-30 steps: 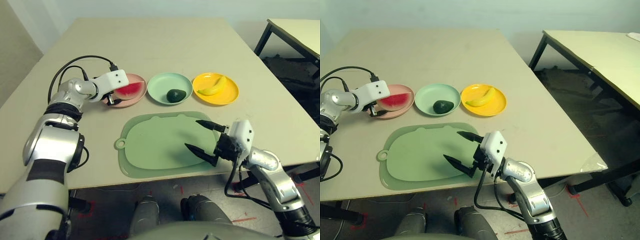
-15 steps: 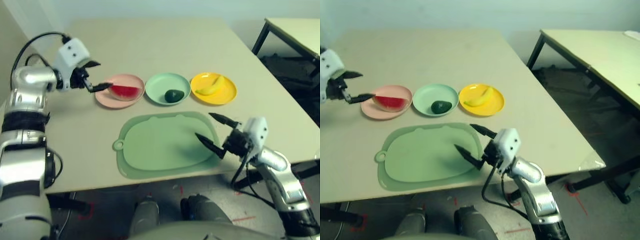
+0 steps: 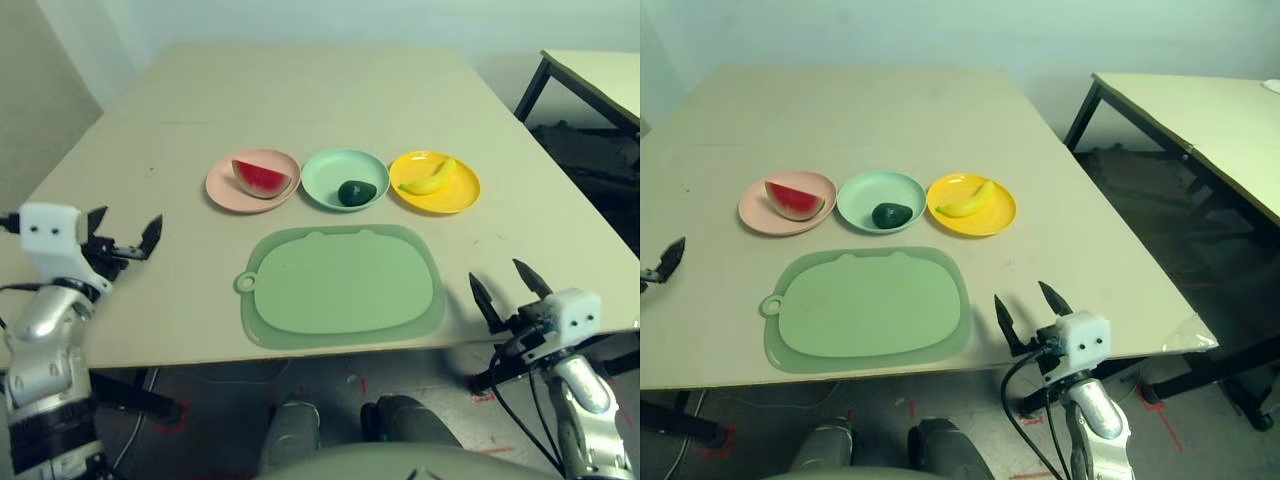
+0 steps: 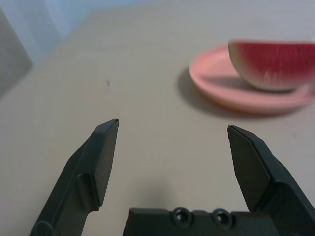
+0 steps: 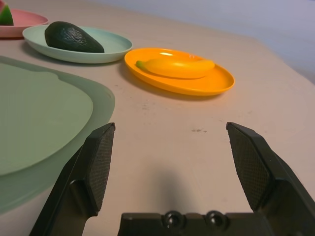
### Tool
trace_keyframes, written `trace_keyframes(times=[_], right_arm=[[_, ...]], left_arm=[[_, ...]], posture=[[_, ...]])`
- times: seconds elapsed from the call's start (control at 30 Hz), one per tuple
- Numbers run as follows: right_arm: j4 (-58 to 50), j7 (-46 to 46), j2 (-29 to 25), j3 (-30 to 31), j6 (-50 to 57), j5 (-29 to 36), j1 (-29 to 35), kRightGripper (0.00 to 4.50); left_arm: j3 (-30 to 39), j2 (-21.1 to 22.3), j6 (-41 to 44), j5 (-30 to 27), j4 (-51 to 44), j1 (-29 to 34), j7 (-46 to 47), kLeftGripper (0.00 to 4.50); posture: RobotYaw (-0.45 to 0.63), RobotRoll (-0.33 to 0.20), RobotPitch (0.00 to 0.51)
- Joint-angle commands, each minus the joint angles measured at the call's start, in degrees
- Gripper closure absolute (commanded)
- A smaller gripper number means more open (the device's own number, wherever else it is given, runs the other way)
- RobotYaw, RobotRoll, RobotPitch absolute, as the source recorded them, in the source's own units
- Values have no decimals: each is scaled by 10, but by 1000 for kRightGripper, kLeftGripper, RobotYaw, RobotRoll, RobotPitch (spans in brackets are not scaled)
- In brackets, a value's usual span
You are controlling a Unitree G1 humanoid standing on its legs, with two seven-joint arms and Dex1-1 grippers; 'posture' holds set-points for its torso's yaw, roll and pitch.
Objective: Place the fruits into color-matched plates.
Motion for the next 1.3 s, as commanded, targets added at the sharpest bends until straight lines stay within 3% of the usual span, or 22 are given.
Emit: trace_keyframes(times=[0.03, 0.33, 0.63, 0.93, 1.3], right_arm=[[33, 11, 0, -1, -30, 10, -1, 0], [28, 9, 4, 4, -51, 10, -2, 0], [-28, -66, 31, -7, 9, 21, -47, 0], [-93, -163, 74, 15, 103, -32, -70, 0], [-98, -182, 99, 65, 106, -71, -94, 0]], left_arm=[[-28, -17, -27, 0, 10, 21, 2, 23], [-68, -28, -69, 0, 47, 54, -4, 23], [-78, -28, -88, -14, 72, 58, -4, 23], [-80, -26, -87, -20, 64, 56, 6, 23], [-62, 0, -81, -28, 40, 60, 12, 23]], posture=[[64, 0, 92], [63, 0, 97], [68, 0, 94], [87, 0, 90], [153, 0, 119]])
